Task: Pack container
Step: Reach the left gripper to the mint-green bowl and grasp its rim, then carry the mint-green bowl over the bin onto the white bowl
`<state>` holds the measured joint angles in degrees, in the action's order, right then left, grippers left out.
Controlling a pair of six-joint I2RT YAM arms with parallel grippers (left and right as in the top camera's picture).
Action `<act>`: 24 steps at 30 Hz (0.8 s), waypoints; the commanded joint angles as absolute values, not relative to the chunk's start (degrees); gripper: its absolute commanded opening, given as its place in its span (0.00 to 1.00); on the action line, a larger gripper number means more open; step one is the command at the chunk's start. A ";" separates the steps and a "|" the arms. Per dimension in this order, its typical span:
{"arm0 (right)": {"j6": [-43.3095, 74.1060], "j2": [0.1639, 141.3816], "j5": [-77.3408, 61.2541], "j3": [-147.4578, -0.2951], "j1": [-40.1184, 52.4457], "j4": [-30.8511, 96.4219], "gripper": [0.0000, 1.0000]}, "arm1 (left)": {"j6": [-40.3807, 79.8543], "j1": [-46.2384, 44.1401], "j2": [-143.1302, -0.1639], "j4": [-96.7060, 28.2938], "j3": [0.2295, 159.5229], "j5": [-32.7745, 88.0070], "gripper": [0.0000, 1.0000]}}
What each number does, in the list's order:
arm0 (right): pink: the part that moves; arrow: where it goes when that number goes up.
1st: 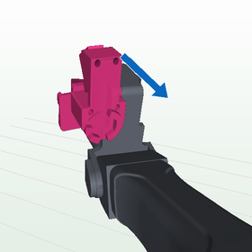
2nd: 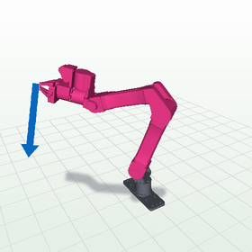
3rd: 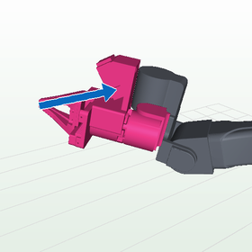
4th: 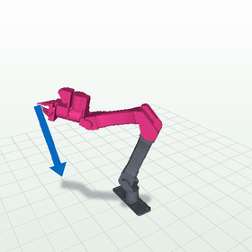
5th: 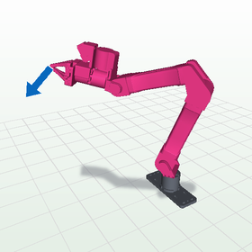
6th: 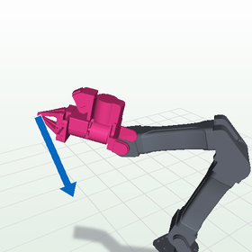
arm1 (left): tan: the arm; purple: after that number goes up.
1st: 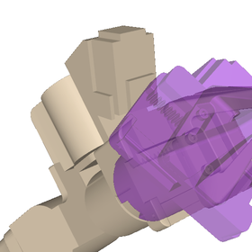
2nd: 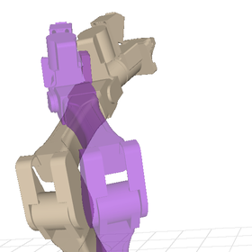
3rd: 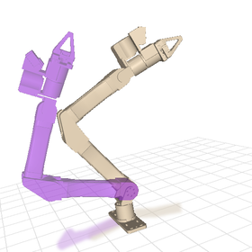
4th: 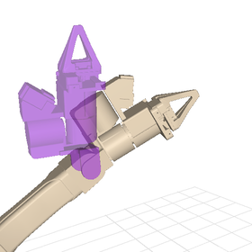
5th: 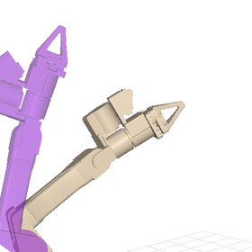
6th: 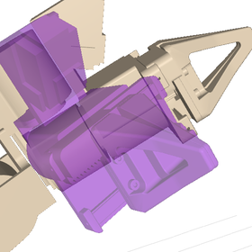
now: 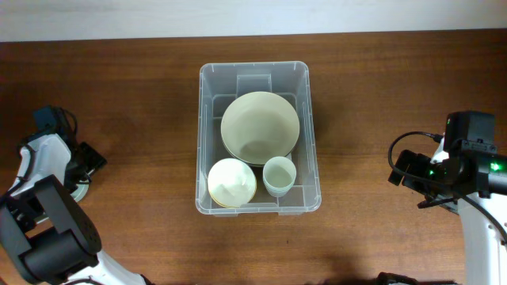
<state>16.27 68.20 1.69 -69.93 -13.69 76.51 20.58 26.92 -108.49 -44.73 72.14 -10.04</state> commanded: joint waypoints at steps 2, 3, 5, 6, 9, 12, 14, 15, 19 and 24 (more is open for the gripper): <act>16.25 68.25 2.42 -69.91 -13.89 76.73 0.99 | 19.64 27.07 -108.40 -44.56 71.83 -8.80 0.60; 16.25 68.25 2.42 -69.91 -13.89 76.73 0.99 | 19.64 27.07 -108.40 -44.56 71.83 -8.80 0.52; 16.25 68.25 2.42 -69.91 -13.89 76.71 0.99 | 19.64 27.07 -108.40 -44.66 71.83 -8.78 0.40; 16.25 68.25 2.42 -69.91 -13.89 76.71 0.99 | 19.64 27.07 -108.40 -44.82 71.83 -8.78 0.35; 16.25 68.25 2.42 -69.91 -13.89 76.71 0.99 | 19.64 27.07 -108.40 -45.67 71.83 -8.80 0.19; 15.97 68.25 2.42 -69.91 -13.89 76.71 0.99 | 19.64 27.07 -108.40 -45.82 71.83 -8.82 0.08; 15.81 68.25 2.42 -69.91 -13.89 76.71 0.99 | 19.64 27.07 -108.29 -46.04 71.83 -8.80 0.01; 15.81 68.25 2.44 -69.91 -13.89 76.71 0.99 | 19.64 27.05 -108.12 -46.13 71.85 -8.80 0.01; 15.81 68.25 2.42 -69.91 -13.89 76.71 0.99 | 19.62 26.50 -105.43 -48.05 73.17 -8.08 0.01; 15.81 68.25 2.42 -69.91 -13.89 76.69 0.99 | 16.88 22.76 -97.86 -52.40 76.97 -2.70 0.01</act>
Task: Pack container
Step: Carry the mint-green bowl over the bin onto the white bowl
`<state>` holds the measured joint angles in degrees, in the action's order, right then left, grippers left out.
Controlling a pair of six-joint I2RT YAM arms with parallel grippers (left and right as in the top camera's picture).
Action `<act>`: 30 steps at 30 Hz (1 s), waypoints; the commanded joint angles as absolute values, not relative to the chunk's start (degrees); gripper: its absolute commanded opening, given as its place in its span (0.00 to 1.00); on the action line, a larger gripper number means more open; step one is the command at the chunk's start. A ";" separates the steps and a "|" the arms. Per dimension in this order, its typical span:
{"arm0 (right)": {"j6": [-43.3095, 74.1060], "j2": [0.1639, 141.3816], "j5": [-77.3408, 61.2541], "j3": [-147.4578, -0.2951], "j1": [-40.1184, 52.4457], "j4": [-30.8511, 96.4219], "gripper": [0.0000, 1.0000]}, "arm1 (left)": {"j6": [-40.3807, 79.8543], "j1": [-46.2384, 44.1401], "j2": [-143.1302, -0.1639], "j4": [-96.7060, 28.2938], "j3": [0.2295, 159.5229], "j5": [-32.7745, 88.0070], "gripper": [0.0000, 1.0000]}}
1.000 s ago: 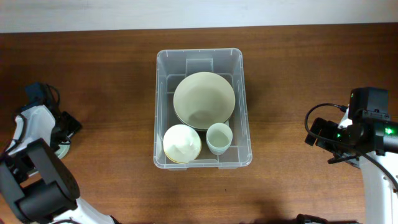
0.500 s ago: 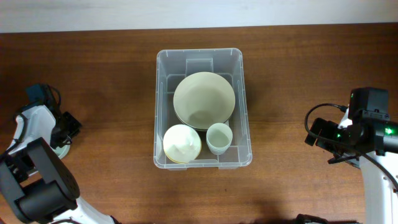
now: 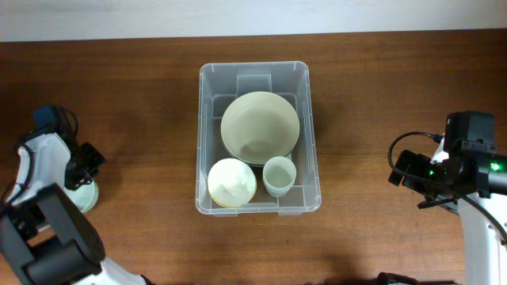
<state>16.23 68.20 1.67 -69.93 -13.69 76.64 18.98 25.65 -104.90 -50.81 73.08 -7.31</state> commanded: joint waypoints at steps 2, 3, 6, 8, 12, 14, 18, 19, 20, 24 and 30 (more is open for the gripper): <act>15.81 68.25 2.42 -69.91 -13.89 76.71 0.99 | 16.71 20.10 -94.39 -55.31 78.76 -2.50 0.01; 15.81 68.25 2.42 -69.91 -13.89 76.69 0.99 | 16.08 18.44 -92.60 -56.64 79.59 -2.48 0.01; 15.81 68.25 2.42 -69.91 -13.89 76.69 0.99 | 14.57 12.14 -87.18 -59.75 81.30 -2.50 0.01; 15.81 68.25 2.42 -69.91 -13.89 76.69 0.99 | 14.41 7.33 -84.12 -61.08 81.67 -2.48 0.00; 15.81 68.25 2.42 -69.91 -13.89 76.71 0.99 | 14.02 -3.53 -79.42 -63.55 81.71 -2.28 0.00; 15.81 68.25 2.42 -69.91 -13.89 76.71 0.99 | 14.02 -8.91 -78.22 -64.82 81.71 -2.28 0.01; 15.84 68.25 2.42 -69.91 -13.91 76.69 0.99 | 14.04 -19.14 -77.58 -67.24 81.71 -2.28 0.01; 15.84 68.25 2.42 -69.91 -13.89 76.71 0.99 | 14.02 -21.71 -77.62 -67.75 81.71 -2.28 0.00; 15.84 68.25 2.42 -69.91 -13.89 76.71 0.99 | 14.02 -23.57 -77.65 -67.88 81.71 -2.28 0.01; 15.84 68.25 2.39 -69.91 -13.89 76.71 0.99 | 14.04 -30.85 -77.65 -67.72 81.71 -2.26 0.00; 15.84 68.25 2.39 -69.91 -13.89 76.71 0.99 | 14.04 -36.60 -77.65 -67.53 81.71 -2.28 0.01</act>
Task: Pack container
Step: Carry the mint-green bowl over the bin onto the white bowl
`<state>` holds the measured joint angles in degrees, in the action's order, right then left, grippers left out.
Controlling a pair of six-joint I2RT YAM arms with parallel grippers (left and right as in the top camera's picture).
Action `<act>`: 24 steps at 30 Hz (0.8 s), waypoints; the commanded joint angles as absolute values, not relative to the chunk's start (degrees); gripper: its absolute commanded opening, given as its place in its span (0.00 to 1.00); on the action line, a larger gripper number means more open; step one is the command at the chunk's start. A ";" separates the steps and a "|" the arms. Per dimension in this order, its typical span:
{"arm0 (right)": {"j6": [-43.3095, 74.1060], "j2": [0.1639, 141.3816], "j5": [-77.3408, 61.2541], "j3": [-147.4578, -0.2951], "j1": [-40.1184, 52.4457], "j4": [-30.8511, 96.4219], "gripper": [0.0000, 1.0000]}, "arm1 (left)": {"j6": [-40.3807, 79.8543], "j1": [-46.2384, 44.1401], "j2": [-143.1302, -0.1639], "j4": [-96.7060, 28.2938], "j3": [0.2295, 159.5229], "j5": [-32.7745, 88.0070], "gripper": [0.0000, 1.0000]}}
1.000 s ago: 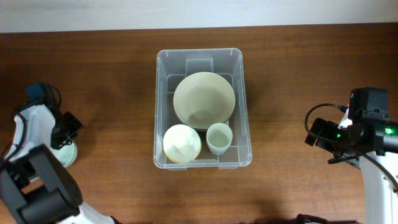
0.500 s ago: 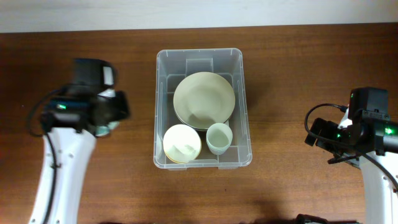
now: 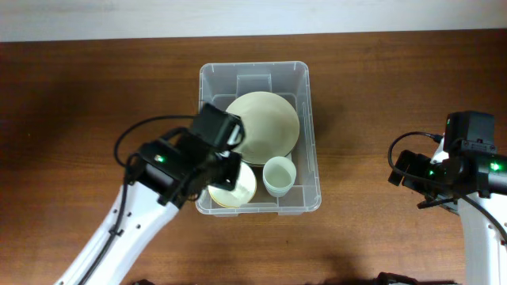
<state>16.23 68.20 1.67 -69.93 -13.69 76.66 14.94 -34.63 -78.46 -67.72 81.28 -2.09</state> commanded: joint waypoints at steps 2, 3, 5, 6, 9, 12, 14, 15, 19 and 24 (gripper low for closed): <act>15.84 68.25 2.39 -69.91 -13.89 76.71 0.99 | 14.04 -37.56 -77.65 -67.55 81.71 -2.28 0.01; 15.84 68.25 2.39 -69.91 -13.89 76.71 0.99 | 14.04 -37.91 -77.67 -67.55 81.71 -2.28 0.01; 15.84 68.25 2.39 -69.91 -13.89 76.71 0.99 | 14.02 -38.37 -77.67 -67.55 81.71 -2.31 0.01; 15.84 68.25 2.39 -69.91 -13.89 76.73 0.99 | 14.02 -38.50 -77.67 -67.55 81.71 -2.28 0.02; 15.84 68.25 2.39 -69.91 -13.89 76.71 0.99 | 14.04 -38.52 -77.67 -67.53 81.71 -2.31 0.65; 15.84 68.25 2.39 -69.91 -13.89 76.71 0.99 | 14.02 -38.52 -77.67 -67.51 81.71 -2.31 0.71; 15.84 68.25 2.39 -69.91 -13.89 76.71 0.99 | 14.02 -38.52 -77.65 -67.53 81.71 -2.33 0.73; 15.84 68.25 2.39 -69.91 -13.89 76.71 0.99 | 14.02 -38.52 -77.67 -67.51 81.71 -2.33 0.73; 15.84 68.25 2.39 -69.91 -13.89 76.71 0.99 | 14.02 -38.52 -77.67 -67.51 81.71 -2.33 0.72; 15.84 68.25 2.39 -69.91 -13.89 76.71 0.99 | 14.00 -38.52 -77.67 -66.65 81.71 -2.35 0.68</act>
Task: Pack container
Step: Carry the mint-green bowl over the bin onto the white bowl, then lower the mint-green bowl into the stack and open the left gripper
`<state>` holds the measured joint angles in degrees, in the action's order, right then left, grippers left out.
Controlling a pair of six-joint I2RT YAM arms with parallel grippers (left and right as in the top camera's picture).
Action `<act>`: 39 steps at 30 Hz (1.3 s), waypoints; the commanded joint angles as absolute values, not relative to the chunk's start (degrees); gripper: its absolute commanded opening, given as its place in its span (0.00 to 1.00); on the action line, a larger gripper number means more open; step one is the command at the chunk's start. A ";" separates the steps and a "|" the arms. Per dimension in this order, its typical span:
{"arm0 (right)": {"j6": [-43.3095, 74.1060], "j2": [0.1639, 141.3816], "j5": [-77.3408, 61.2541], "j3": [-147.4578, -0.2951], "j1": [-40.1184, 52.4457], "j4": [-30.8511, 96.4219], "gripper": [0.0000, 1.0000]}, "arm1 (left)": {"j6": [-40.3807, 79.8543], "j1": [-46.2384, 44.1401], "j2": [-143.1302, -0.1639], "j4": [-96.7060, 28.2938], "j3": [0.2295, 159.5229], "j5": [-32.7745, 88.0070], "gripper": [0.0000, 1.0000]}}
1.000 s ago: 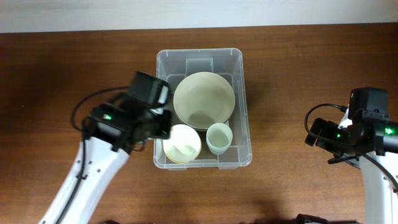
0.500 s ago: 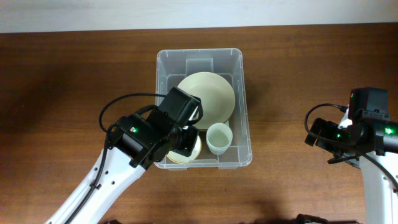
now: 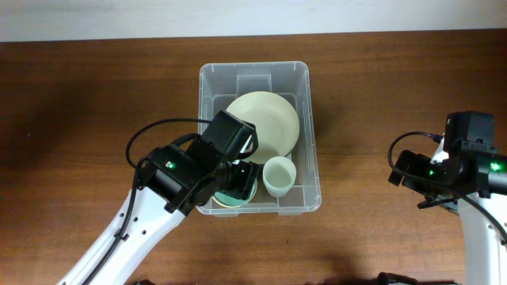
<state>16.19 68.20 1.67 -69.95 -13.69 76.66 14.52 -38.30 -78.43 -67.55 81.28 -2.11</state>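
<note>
A clear plastic container [image 3: 253, 66] stands mid-table. Inside it a large cream bowl [image 3: 271, 119] fills the back and a small white cup [image 3: 278, 174] stands at the front right. My left gripper [image 3: 240, 184] reaches down into the front left corner, its fingers around a pale green bowl [image 3: 224, 199] whose rim shows under the wrist. The arm hides whatever lies below that bowl. My right gripper [image 3: 401, 169] rests folded at the right side of the table, far from the container, and its jaws cannot be made out.
The container's walls closely surround the dishes. The left arm [image 3: 150, 214] stretches from the front edge across the table's left half. Brown wooden tabletop [image 3: 95, 103] lies on both sides of the container.
My left gripper has moved a little right and deeper into the container's front left corner. A pale green rim now shows beneath it. The right arm has not moved.
My left arm was folded at the far left edge, then had a pale green dish beside its gripper there. Later it hung over the container's front left, above the small cream bowl. Now it is lower there, with the green bowl over that spot.
</note>
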 commanded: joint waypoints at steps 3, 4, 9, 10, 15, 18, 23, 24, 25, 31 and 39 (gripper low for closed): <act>15.84 68.25 2.39 -69.91 -13.89 76.71 0.99 | 13.98 -38.52 -77.67 -64.10 81.71 -2.35 0.53; 15.84 68.25 2.39 -69.91 -13.89 76.71 0.99 | 13.78 -38.52 -77.78 -63.11 81.71 -2.42 0.53; 15.84 68.25 2.39 -69.91 -13.89 76.71 0.99 | 13.10 -38.46 -80.27 -58.85 81.71 -4.08 0.08; 15.84 68.25 2.39 -69.91 -13.89 76.73 0.99 | 13.10 -38.46 -81.25 -58.63 81.71 -4.10 0.06; 15.81 68.25 2.39 -69.91 -13.89 77.08 0.99 | 13.17 -38.46 -87.66 -59.61 81.69 -4.05 0.01; 15.81 68.25 2.39 -69.91 -13.89 77.14 0.99 | 13.17 -38.46 -91.64 -60.93 81.69 -4.05 0.01; 15.84 68.25 2.42 -69.91 -13.89 77.12 0.99 | 13.15 -38.46 -95.64 -61.10 81.69 -4.10 0.01; 15.81 68.25 2.42 -69.91 -13.89 77.12 0.99 | 13.15 -38.46 -96.14 -61.12 81.69 -4.10 0.01; 15.81 68.25 2.42 -69.91 -13.89 77.14 0.99 | 13.15 -38.46 -96.62 -61.10 81.69 -4.10 0.01; 15.84 68.25 2.42 -69.91 -13.89 77.12 0.99 | 13.13 -38.46 -98.28 -60.86 81.65 -4.16 0.01; 15.81 68.25 2.42 -69.91 -13.89 77.12 0.99 | 13.15 -38.46 -101.43 -60.42 81.36 -4.29 0.01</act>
<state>16.05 68.20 1.67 -69.95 -13.69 76.99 13.47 -38.30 -99.88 -60.77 81.28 -3.46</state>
